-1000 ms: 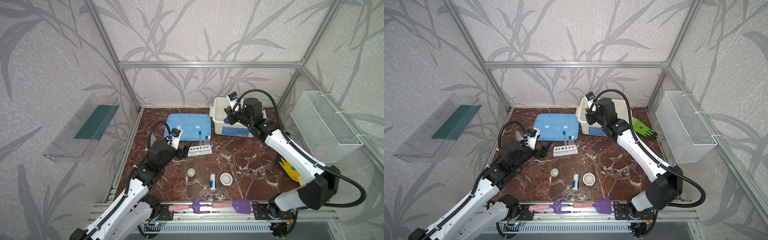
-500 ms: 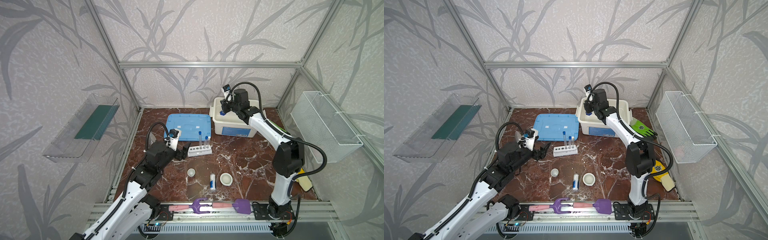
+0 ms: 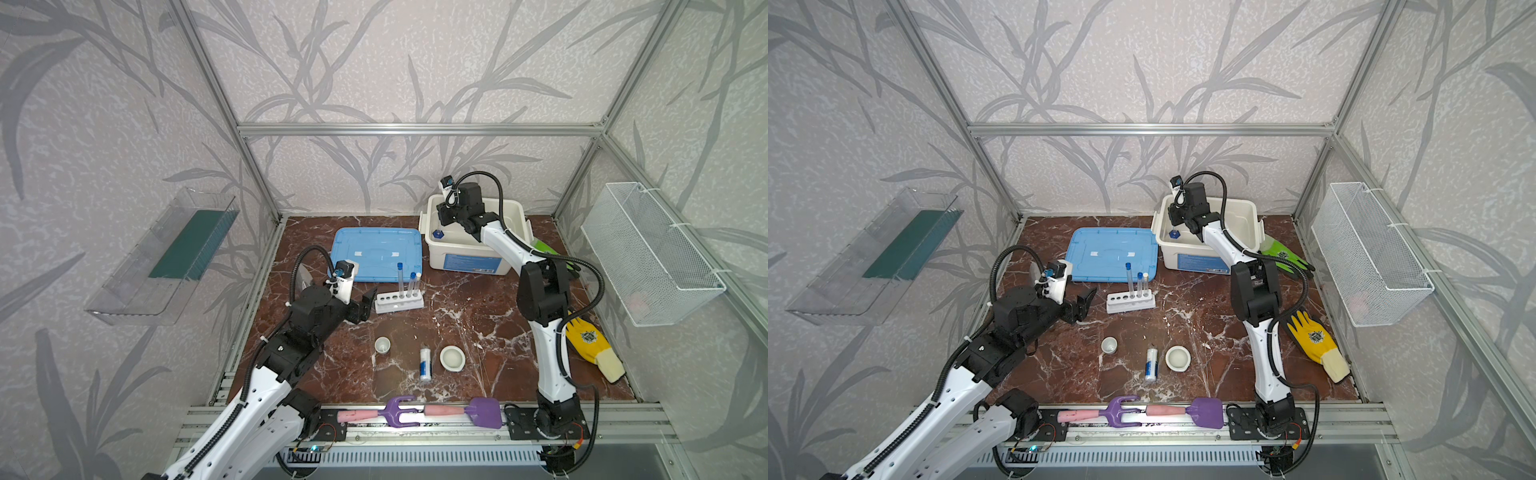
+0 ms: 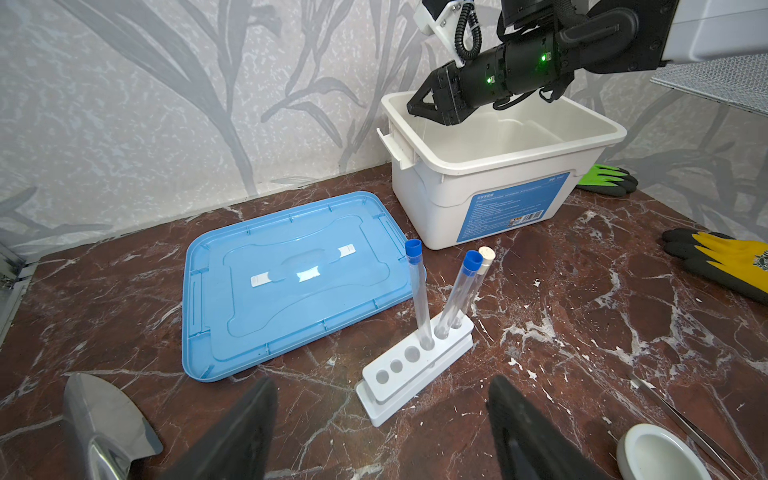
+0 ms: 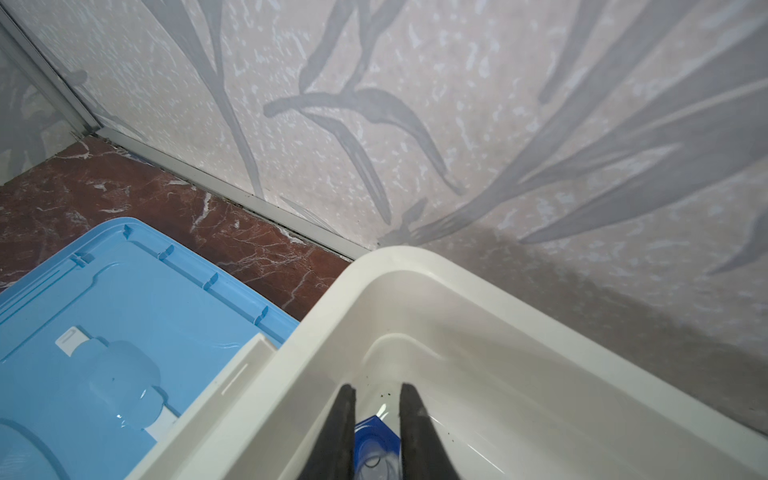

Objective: Organize the chemistry lab equipment
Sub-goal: 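Lower the cylinder into the white tub and open the right gripper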

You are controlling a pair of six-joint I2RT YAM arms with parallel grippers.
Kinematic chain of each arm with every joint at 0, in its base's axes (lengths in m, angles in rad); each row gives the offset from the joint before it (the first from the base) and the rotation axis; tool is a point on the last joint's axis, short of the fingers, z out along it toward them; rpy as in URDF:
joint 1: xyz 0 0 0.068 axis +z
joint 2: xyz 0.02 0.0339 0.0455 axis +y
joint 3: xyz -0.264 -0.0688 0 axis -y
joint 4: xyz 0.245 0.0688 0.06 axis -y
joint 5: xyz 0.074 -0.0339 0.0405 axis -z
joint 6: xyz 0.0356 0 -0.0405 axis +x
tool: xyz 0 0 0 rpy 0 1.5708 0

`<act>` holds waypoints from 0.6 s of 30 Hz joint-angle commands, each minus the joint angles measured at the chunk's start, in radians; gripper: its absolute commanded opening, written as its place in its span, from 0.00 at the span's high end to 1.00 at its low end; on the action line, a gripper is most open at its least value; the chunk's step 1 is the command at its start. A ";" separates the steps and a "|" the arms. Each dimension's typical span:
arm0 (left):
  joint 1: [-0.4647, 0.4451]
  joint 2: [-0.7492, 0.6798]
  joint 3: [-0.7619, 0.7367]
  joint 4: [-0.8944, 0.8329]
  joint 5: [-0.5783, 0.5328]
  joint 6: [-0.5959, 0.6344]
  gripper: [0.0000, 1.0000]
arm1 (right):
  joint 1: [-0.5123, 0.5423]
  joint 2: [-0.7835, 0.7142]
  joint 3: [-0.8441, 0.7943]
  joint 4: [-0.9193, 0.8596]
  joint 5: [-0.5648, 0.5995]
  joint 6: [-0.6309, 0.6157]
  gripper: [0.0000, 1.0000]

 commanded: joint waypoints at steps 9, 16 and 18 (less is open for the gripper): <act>-0.002 0.027 0.072 -0.044 -0.032 0.025 0.20 | -0.021 0.065 0.059 0.030 -0.033 0.007 0.79; -0.003 0.031 0.089 -0.046 -0.038 0.040 0.20 | -0.044 0.022 0.108 -0.048 -0.116 0.017 0.75; -0.003 0.034 0.087 -0.038 -0.032 0.039 0.20 | -0.045 0.018 0.167 -0.138 -0.137 -0.012 0.71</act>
